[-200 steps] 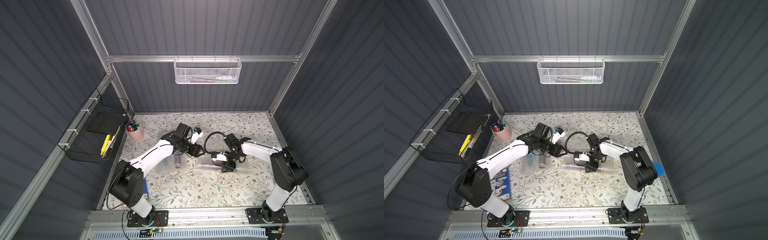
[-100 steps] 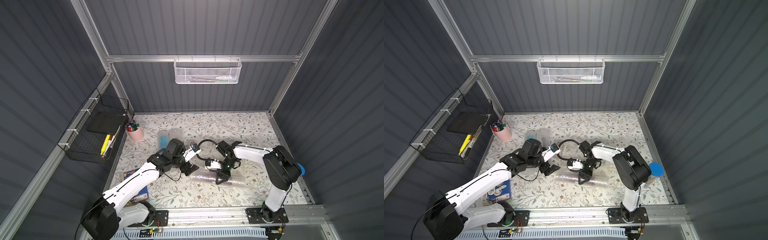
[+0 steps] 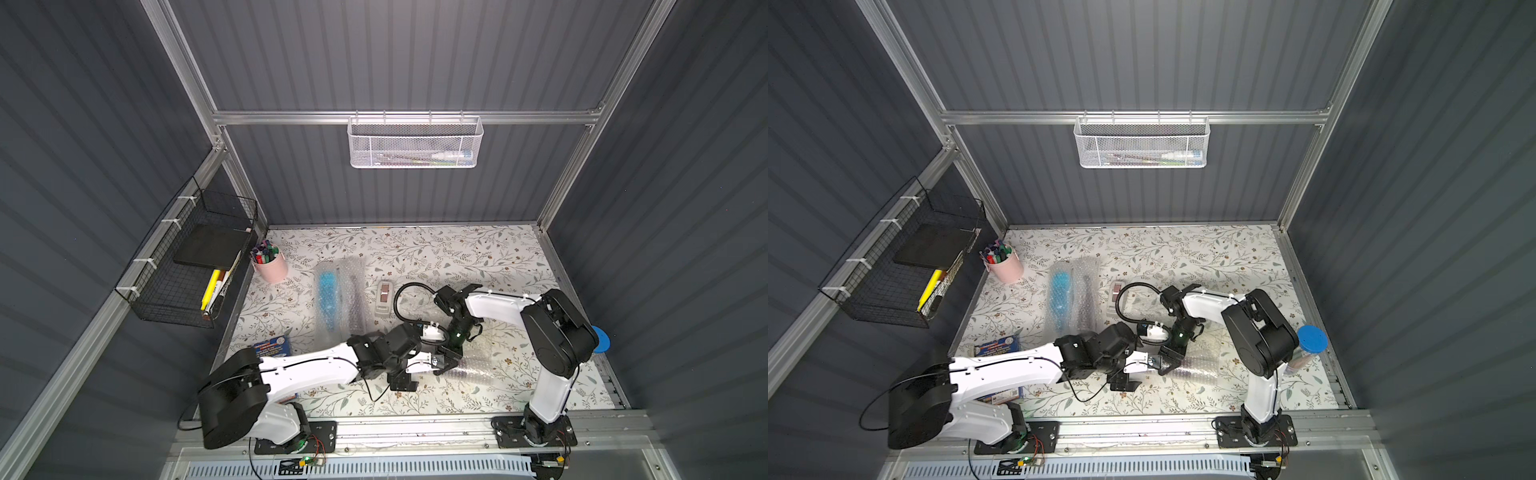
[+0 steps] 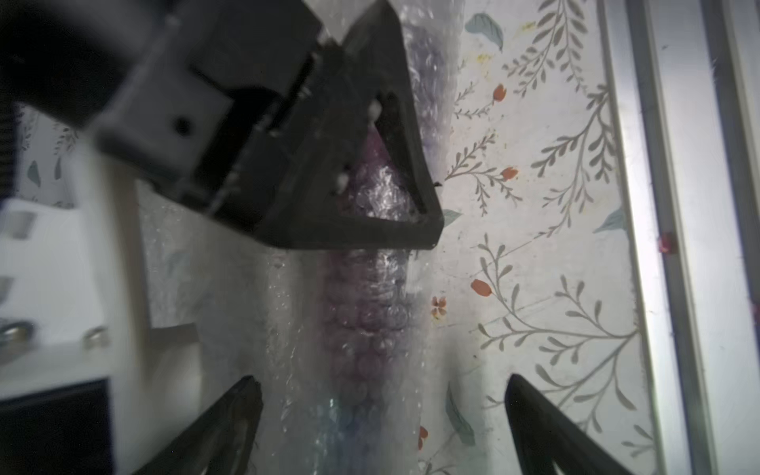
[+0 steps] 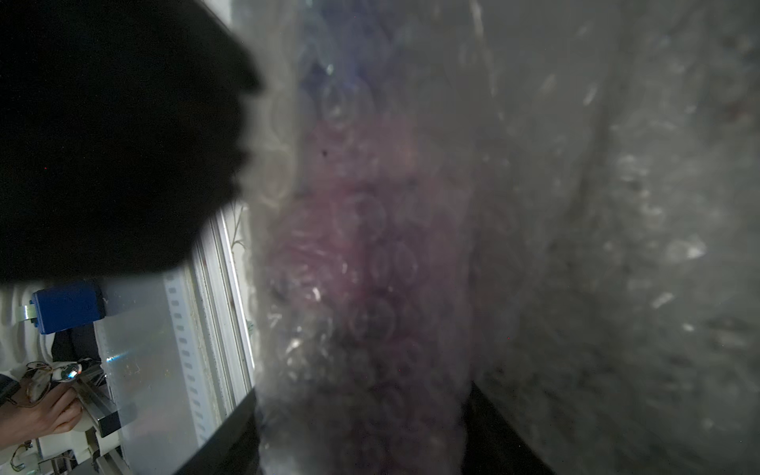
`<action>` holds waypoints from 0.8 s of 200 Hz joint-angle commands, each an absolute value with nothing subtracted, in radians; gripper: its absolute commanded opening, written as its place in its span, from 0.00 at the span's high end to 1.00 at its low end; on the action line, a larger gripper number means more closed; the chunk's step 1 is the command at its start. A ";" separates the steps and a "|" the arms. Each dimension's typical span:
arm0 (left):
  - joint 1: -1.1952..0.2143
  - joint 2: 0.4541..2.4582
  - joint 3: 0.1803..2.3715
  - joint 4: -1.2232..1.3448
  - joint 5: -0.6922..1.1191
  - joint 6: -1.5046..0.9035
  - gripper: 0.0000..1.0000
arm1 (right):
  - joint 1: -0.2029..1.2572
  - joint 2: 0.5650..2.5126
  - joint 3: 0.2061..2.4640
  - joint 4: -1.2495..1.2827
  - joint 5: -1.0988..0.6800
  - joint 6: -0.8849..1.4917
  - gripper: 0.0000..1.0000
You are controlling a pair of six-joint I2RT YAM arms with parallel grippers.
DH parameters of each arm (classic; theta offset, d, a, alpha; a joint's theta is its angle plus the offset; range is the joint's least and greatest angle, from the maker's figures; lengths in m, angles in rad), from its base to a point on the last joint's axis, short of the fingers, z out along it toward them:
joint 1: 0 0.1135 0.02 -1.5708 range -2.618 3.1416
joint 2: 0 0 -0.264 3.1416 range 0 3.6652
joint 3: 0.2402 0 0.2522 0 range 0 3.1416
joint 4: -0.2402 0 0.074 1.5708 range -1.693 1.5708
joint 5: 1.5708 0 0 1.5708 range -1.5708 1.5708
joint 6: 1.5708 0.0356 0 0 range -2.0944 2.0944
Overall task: Wrap wine bottles in bubble wrap
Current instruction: Wrap the wine bottle in bubble wrap.
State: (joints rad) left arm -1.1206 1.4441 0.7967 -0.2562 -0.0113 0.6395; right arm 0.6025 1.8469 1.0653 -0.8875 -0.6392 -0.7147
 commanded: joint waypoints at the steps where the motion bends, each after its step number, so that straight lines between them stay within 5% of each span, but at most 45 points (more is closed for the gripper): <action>1: -1.127 1.526 0.836 -0.206 -0.076 0.713 0.06 | 0.605 1.873 1.082 -0.916 -0.675 -0.732 0.37; 74: -1.127 1.665 0.902 -0.088 -0.067 0.719 0.22 | 0.601 1.887 1.101 -0.932 -0.682 -0.745 0.35; 116: -1.116 1.721 0.930 -0.145 -0.014 0.672 0.56 | 0.596 1.852 1.109 -0.926 -0.682 -0.743 0.28; 160: -1.060 1.730 0.943 -0.222 0.040 0.621 0.56 | 0.552 1.737 1.116 -0.973 -0.684 -0.734 0.20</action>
State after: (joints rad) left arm -1.1122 1.6875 0.9161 -0.1444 0.0204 0.7227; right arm 0.5652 1.8446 1.0988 -0.8974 -0.6296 -0.7334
